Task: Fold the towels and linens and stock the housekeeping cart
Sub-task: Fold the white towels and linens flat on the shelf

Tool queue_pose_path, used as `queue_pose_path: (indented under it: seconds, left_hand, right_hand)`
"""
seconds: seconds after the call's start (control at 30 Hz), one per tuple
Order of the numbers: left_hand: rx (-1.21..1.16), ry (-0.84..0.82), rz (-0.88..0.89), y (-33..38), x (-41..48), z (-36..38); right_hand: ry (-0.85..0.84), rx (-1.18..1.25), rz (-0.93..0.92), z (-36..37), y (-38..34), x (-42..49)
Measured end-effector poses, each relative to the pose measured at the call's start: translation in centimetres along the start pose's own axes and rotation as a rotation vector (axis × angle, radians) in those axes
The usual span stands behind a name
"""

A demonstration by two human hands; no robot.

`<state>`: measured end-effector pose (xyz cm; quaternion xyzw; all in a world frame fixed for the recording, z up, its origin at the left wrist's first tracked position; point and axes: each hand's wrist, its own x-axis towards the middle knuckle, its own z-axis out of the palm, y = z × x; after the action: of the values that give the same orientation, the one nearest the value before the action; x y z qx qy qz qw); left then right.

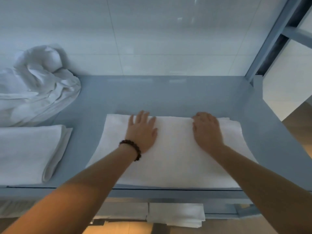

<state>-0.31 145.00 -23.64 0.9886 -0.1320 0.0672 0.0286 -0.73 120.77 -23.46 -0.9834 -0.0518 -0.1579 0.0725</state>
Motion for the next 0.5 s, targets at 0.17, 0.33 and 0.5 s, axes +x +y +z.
queue_pose_path:
  seconds: [0.17, 0.33, 0.5]
  left_hand:
    - [-0.133, -0.224, -0.055, 5.1, -0.9, 1.8]
    - [-0.066, -0.267, -0.219, 2.8, -0.5, 2.4]
    - [-0.056, -0.278, -0.394, -2.2, -0.9, 2.4]
  right_hand:
    - [-0.253, 0.087, -0.048, 3.1, -5.9, -1.6]
    - [-0.339, 0.014, 0.018, 3.7, -2.9, -1.0]
    - [-0.382, -0.075, 0.196, 2.8, 4.0, -1.6]
